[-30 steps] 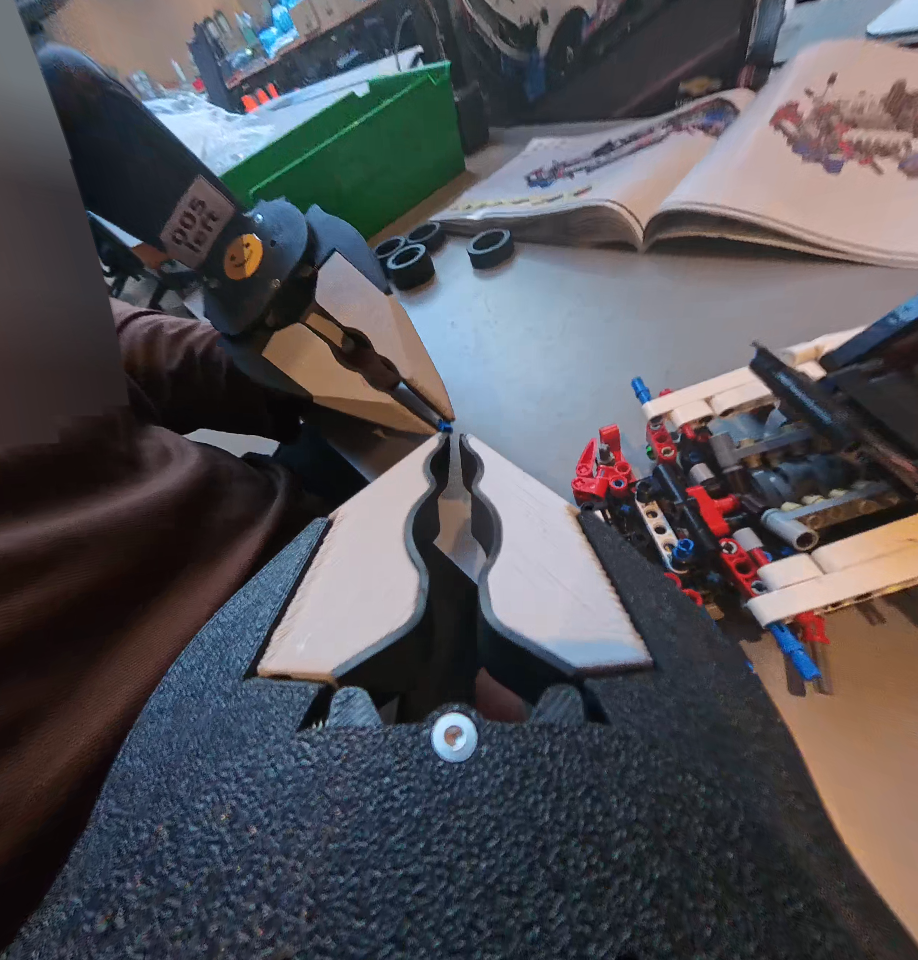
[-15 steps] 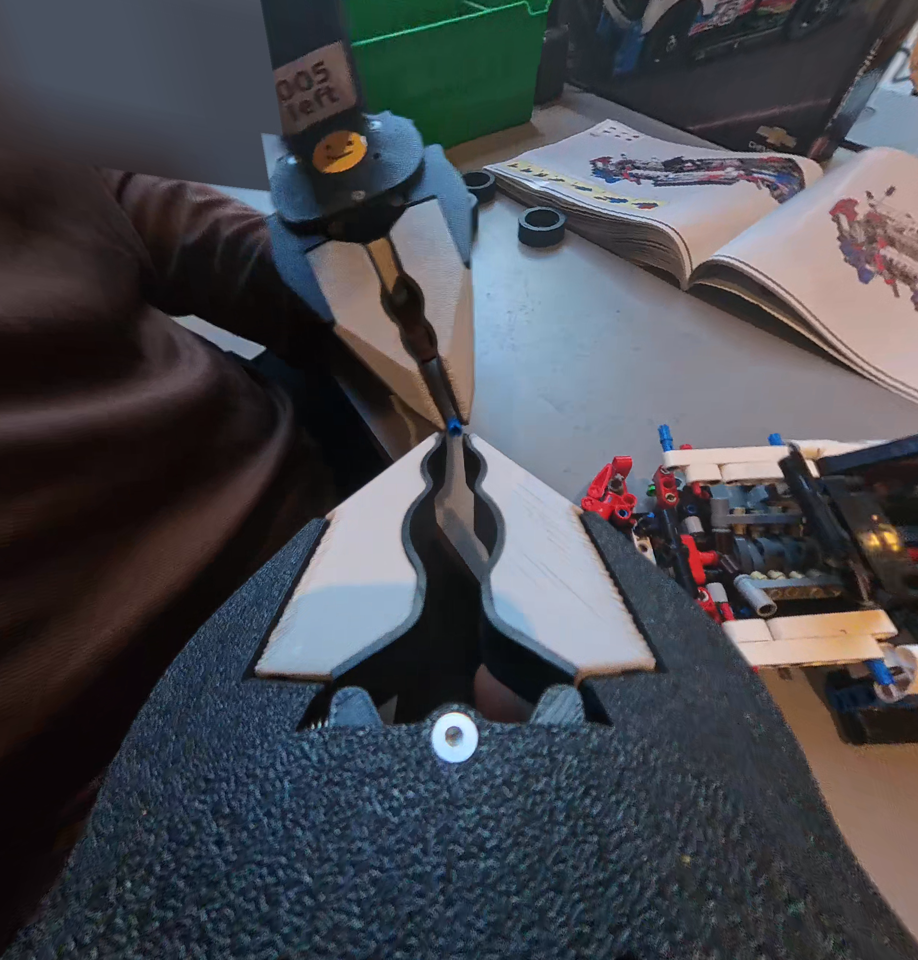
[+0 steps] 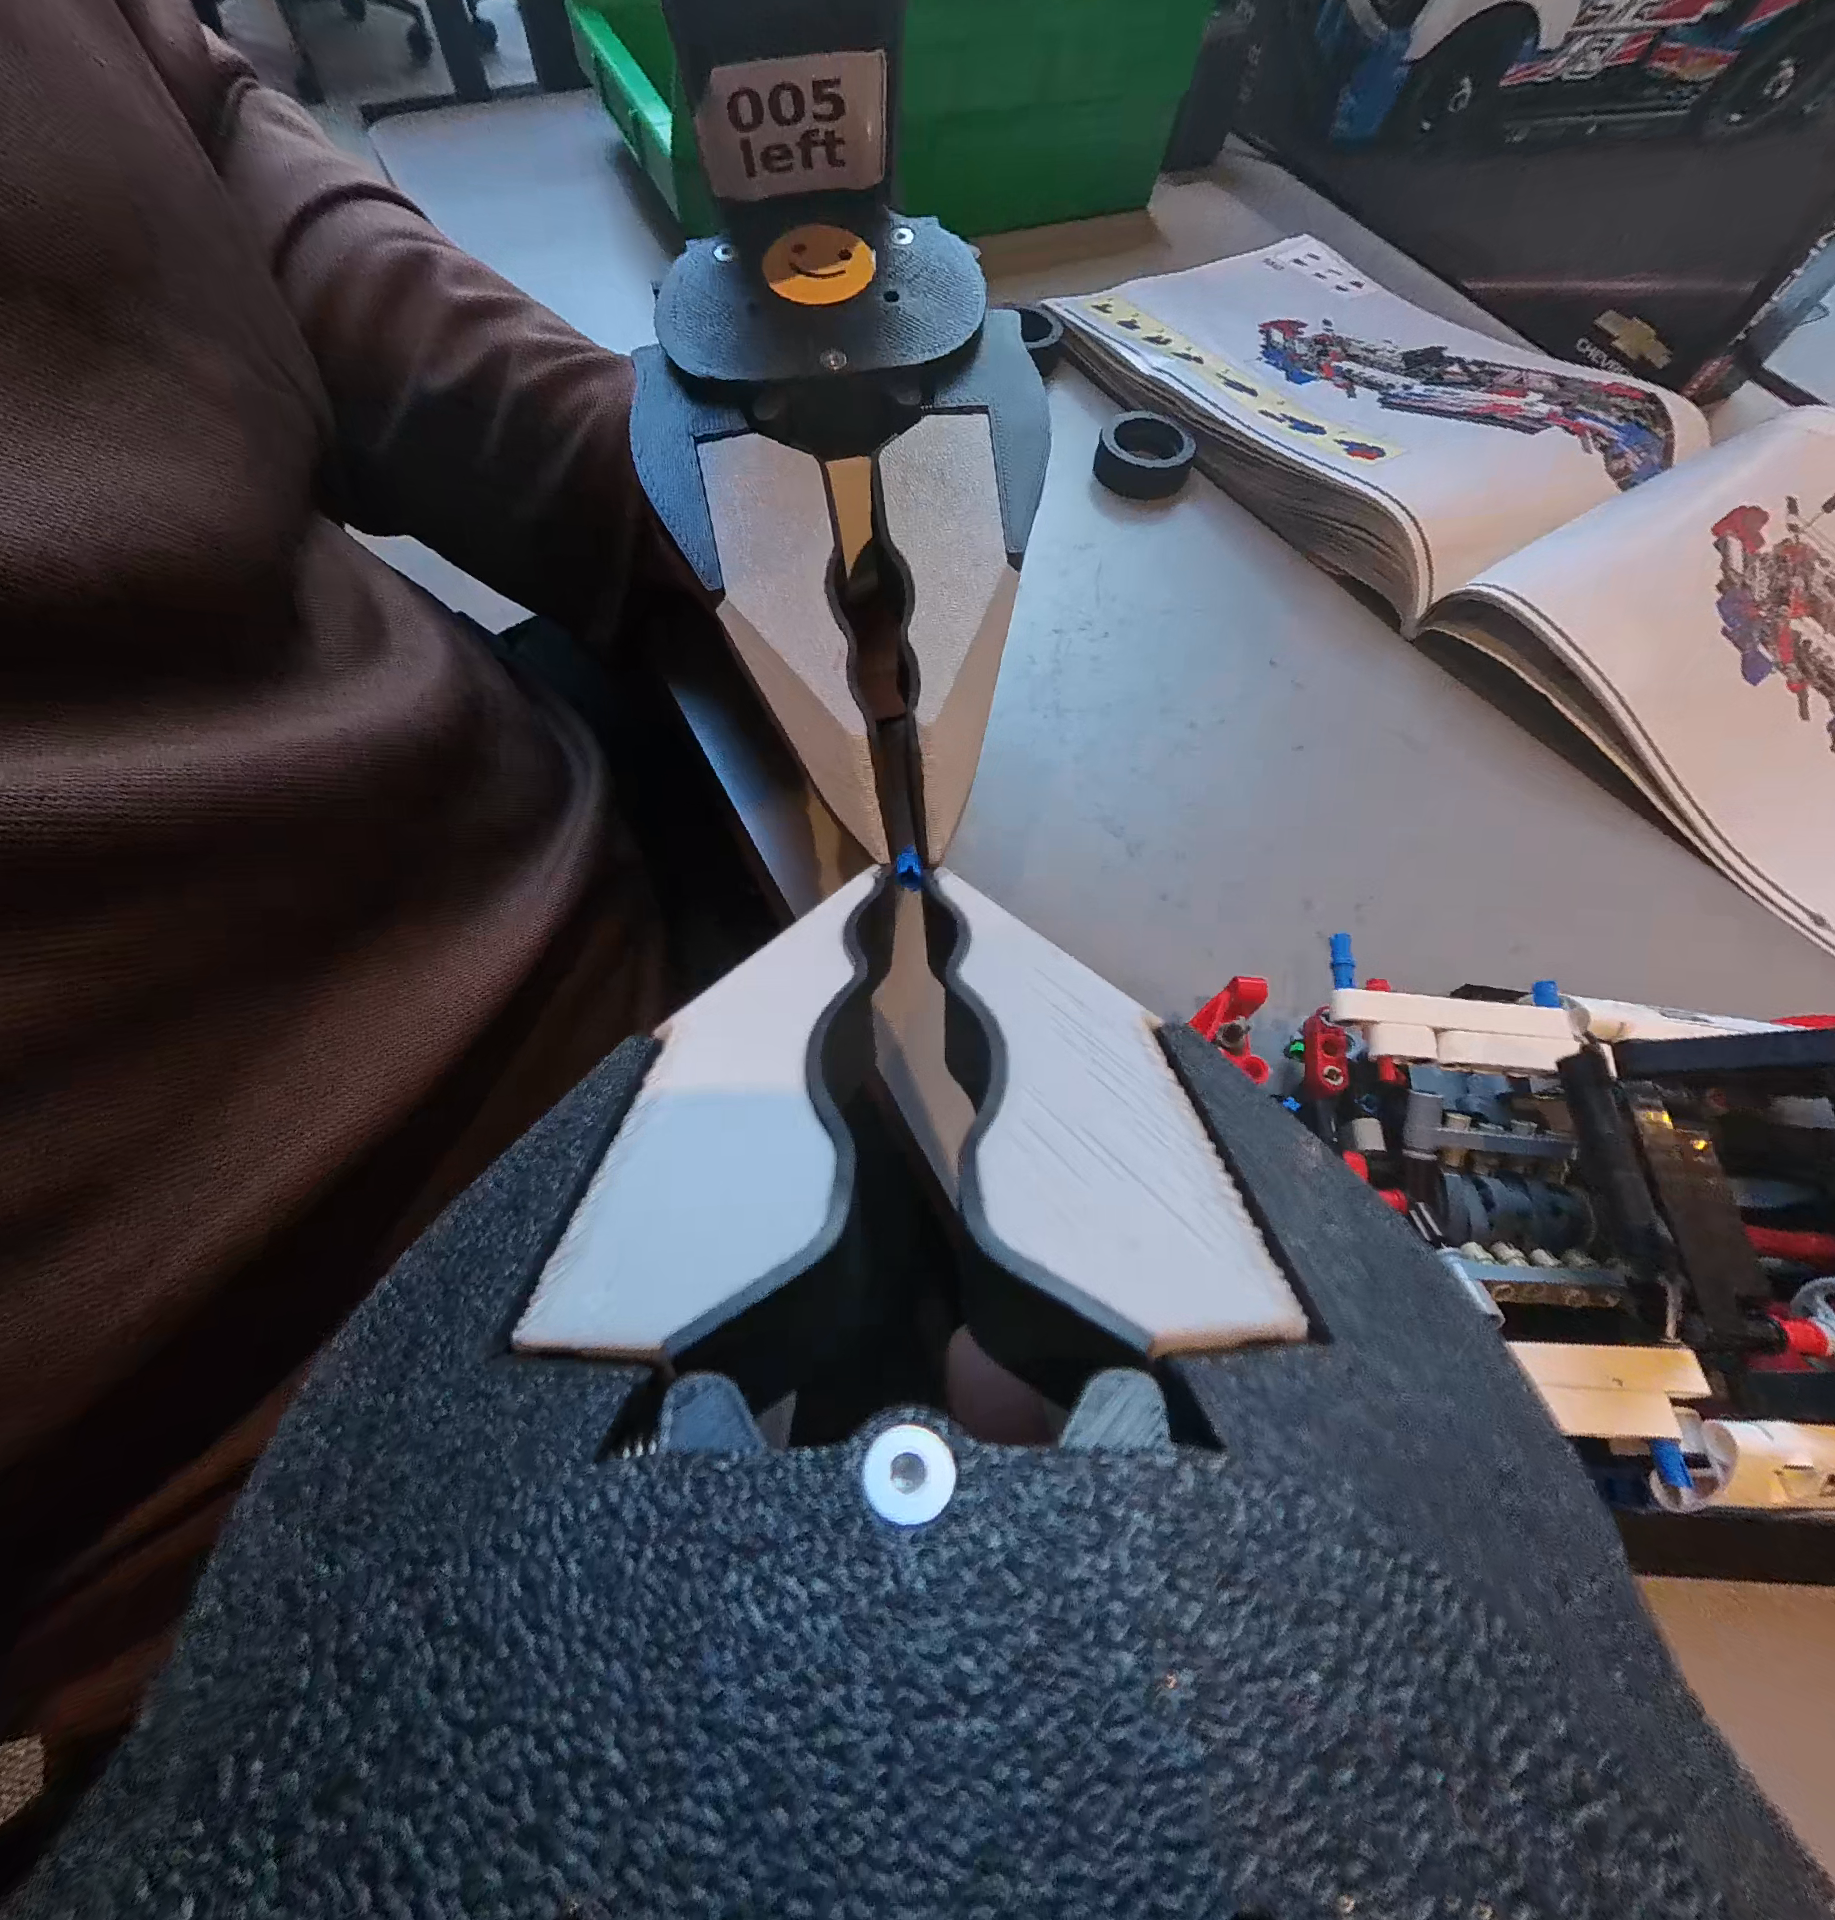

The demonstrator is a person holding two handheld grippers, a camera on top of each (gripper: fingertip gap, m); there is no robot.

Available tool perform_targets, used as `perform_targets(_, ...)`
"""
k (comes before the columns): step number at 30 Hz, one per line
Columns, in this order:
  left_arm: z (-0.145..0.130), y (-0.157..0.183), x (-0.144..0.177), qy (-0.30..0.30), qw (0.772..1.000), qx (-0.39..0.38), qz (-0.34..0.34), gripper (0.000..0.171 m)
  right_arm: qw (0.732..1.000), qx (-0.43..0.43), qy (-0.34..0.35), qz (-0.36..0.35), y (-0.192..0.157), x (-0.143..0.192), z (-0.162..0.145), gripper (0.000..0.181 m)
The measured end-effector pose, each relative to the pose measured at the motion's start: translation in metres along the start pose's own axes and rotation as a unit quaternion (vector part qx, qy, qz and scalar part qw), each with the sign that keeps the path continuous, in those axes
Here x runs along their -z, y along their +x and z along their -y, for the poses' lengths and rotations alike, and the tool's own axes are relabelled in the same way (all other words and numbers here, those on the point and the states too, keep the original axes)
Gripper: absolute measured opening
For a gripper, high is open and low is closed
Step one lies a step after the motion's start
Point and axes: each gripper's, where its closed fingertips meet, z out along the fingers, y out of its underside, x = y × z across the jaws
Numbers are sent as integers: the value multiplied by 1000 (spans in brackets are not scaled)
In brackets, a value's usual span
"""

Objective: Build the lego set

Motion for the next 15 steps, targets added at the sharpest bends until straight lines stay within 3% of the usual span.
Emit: perform_targets(15,0,-4,3,2,1000,13,8,2,1000,8,-12,-19,4,-2,3,5)
